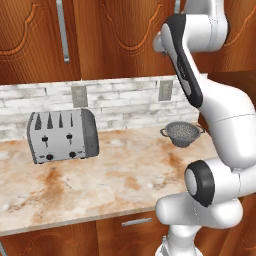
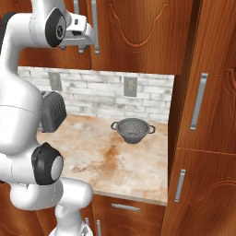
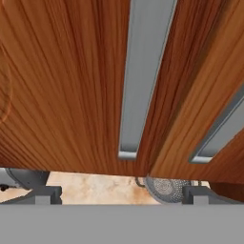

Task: Pick the dish brush and dish brush from the cabinet and place them on the counter.

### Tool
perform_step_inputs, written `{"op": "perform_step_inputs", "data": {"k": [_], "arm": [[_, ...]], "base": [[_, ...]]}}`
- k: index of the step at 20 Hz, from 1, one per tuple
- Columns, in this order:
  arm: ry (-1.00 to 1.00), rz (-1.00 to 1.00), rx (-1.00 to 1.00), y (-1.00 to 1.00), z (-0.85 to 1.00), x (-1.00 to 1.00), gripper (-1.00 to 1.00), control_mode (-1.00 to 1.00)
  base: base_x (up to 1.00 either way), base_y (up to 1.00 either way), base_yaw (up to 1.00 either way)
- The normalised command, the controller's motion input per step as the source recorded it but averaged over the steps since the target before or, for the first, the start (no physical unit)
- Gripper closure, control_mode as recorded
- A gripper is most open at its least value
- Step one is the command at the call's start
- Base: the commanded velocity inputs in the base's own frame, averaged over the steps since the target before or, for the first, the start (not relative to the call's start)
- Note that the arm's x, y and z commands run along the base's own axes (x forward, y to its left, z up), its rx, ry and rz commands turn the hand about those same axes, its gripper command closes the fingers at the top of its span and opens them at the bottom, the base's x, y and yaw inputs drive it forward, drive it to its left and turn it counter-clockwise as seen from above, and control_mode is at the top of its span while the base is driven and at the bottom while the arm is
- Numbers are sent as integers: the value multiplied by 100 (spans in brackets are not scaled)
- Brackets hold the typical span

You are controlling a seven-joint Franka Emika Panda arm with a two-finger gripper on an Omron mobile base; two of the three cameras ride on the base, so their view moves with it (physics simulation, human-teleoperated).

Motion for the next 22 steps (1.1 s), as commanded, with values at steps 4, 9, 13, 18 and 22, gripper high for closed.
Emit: {"op": "perform_step_inputs", "data": {"k": [4,9,13,18,22], "arm": [[0,0,0,-2,2,30,-100,-100],[0,0,0,-2,1,26,-100,-100],[0,0,0,-2,0,28,-100,-100],[0,0,0,0,0,26,-100,-100],[0,0,0,0,0,27,-100,-100]], "base": [[0,0,0],[0,0,0],[0,0,0],[0,0,0],[0,0,0]]}}
